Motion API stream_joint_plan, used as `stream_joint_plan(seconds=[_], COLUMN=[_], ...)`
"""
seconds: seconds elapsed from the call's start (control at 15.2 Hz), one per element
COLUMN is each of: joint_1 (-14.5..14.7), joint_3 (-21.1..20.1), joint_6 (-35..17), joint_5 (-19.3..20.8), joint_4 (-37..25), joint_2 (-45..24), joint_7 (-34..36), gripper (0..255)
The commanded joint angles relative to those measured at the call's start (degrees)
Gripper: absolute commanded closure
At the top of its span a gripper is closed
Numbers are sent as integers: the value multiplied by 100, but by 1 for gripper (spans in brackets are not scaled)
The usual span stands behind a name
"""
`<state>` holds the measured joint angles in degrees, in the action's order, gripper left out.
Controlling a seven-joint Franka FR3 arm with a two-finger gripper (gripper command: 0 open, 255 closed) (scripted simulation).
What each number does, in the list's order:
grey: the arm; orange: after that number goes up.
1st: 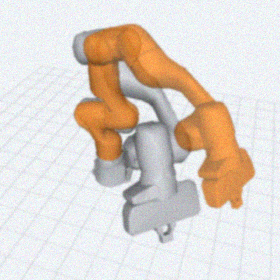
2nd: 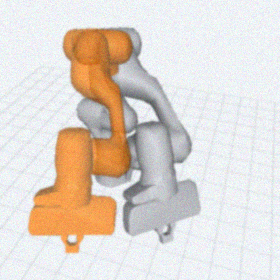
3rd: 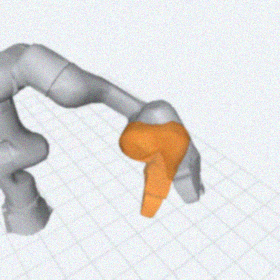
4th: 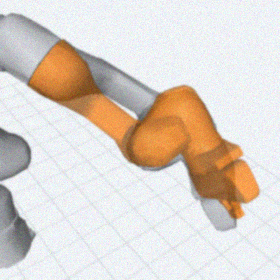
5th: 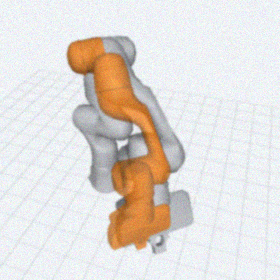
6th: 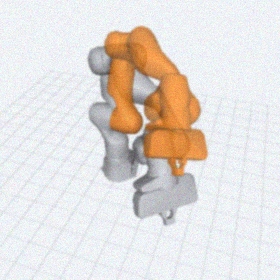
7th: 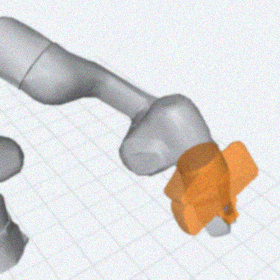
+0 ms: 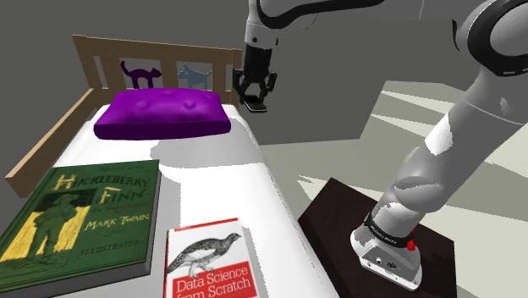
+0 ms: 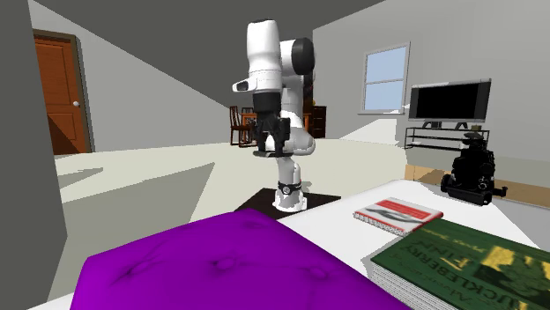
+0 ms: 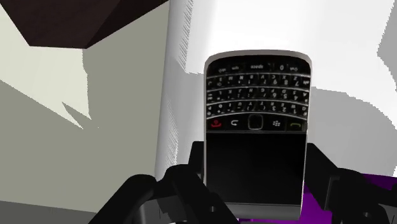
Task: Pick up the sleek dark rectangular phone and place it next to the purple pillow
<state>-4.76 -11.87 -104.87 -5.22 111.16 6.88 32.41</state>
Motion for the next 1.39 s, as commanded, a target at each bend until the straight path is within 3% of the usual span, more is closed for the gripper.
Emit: stream_joint_plan(seconds=[0.0, 0.46, 0.79, 1.32], joint_1=[-72, -291, -400, -421], joint_3=[67, 288, 410, 416], joint_6=[89, 481, 1034, 380], joint_5=[92, 324, 461, 448], joint_4=[-480, -2200, -3952, -3223], joint_2=[-402, -1775, -2996, -2923], joint_7=[-107, -494, -741, -772], gripper=[255, 255, 255, 255])
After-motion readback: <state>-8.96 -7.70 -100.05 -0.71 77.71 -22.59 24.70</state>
